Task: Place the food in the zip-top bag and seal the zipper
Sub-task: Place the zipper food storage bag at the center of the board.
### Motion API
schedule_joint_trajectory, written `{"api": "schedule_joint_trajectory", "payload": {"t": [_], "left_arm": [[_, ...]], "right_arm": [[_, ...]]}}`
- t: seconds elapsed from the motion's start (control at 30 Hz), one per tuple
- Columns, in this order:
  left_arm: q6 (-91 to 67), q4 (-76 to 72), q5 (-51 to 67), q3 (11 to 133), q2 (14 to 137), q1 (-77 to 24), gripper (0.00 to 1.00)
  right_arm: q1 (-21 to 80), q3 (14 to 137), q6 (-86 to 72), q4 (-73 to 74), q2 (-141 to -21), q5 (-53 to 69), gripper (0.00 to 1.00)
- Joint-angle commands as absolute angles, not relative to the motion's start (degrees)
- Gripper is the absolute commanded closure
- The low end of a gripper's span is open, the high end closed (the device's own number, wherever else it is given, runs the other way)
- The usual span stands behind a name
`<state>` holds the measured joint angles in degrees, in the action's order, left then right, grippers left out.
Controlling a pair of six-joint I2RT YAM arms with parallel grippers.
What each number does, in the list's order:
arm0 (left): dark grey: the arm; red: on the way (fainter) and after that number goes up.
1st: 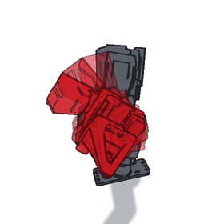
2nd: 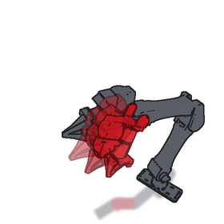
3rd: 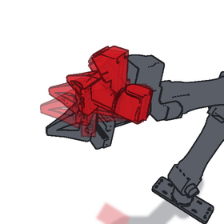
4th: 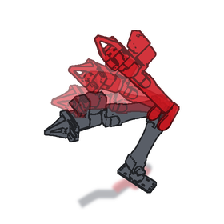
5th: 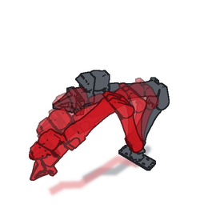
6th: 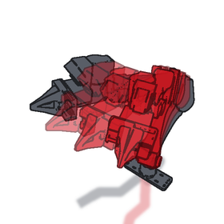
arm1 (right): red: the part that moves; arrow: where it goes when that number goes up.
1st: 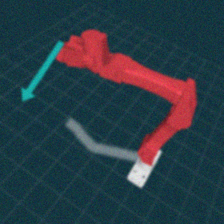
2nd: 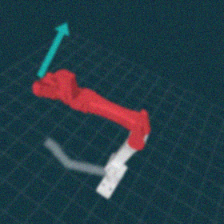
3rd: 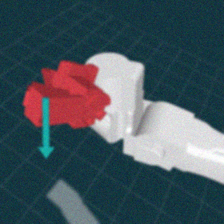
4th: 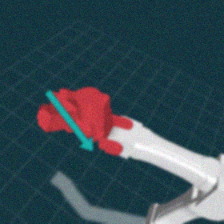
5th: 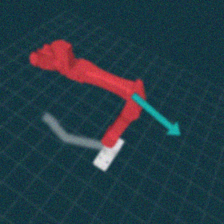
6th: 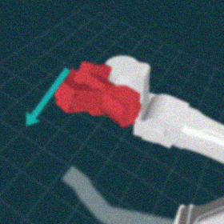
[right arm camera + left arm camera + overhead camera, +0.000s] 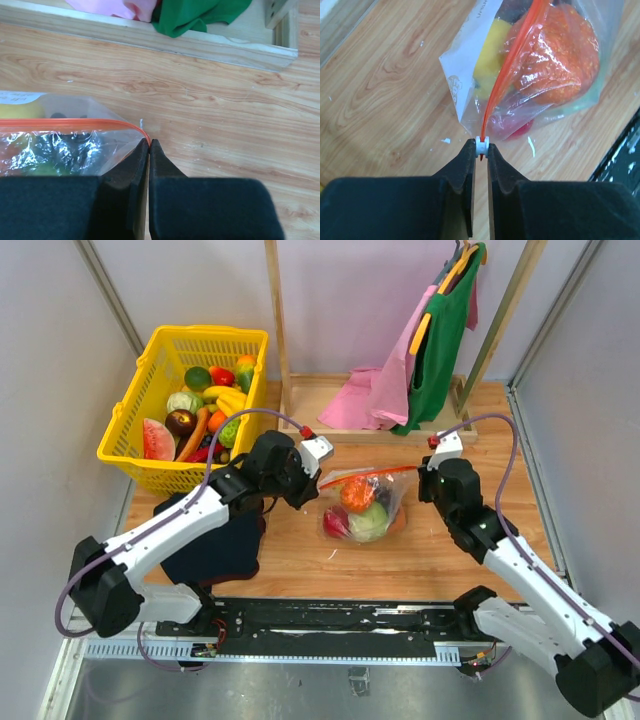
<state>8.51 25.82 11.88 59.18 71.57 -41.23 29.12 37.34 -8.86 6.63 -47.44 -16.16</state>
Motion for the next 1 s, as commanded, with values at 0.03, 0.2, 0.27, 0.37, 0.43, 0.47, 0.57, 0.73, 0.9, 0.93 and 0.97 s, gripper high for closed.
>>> {"api": "schedule_joint_trajectory", "payload": {"t": [0.03, 0.2, 0.27, 0.37, 0.43, 0.47, 0.57, 0.73, 0.9, 0.93, 0.97], "left_arm": [[-3.8, 14.1, 5.6, 59.9, 76.9, -40.6, 0.85], [-7.5, 8.7, -0.4, 60.6, 81.6, -39.9, 0.76], [-8.4, 6.5, -1.8, 60.6, 83.0, -39.5, 0.72], [-9.5, 4.8, -2.8, 60.6, 83.6, -39.2, 0.65], [-9.7, 4.5, -2.8, 60.2, 82.5, -39.2, 0.54], [-9.8, 4.6, -3.0, 60.0, 81.7, -39.1, 0.5], [-9.7, 5.0, -3.9, 59.2, 77.6, -39.1, 0.38], [-9.3, 7.0, -6.3, 58.5, 69.2, -39.1, 0.23], [-9.1, 9.6, -10.1, 58.3, 60.9, -39.0, 0.11], [-9.1, 10.3, -11.1, 58.5, 59.2, -39.1, 0.09], [-9.1, 10.9, -12.0, 58.6, 57.6, -39.0, 0.07]], "right_arm": [[27.1, 42.7, -9.4, 4.9, -56.0, -18.6, 0.99], [26.4, 46.8, -9.5, 5.6, -66.1, -18.4, 0.94], [26.3, 48.8, -9.6, 6.6, -70.7, -18.0, 0.89], [26.4, 52.4, -10.3, 10.4, -75.2, -16.9, 0.79], [26.3, 53.7, -10.5, 12.6, -76.5, -16.5, 0.75], [26.3, 53.8, -10.5, 13.2, -76.4, -16.5, 0.74], [26.3, 52.8, -10.8, 13.5, -74.5, -16.8, 0.64], [26.3, 51.6, -11.3, 15.4, -69.0, -17.9, 0.46], [26.3, 51.5, -10.8, 18.5, -61.8, -18.7, 0.3], [26.3, 51.4, -10.3, 18.7, -60.0, -18.8, 0.25], [26.3, 51.0, -9.9, 18.9, -58.3, -19.0, 0.18]]}}
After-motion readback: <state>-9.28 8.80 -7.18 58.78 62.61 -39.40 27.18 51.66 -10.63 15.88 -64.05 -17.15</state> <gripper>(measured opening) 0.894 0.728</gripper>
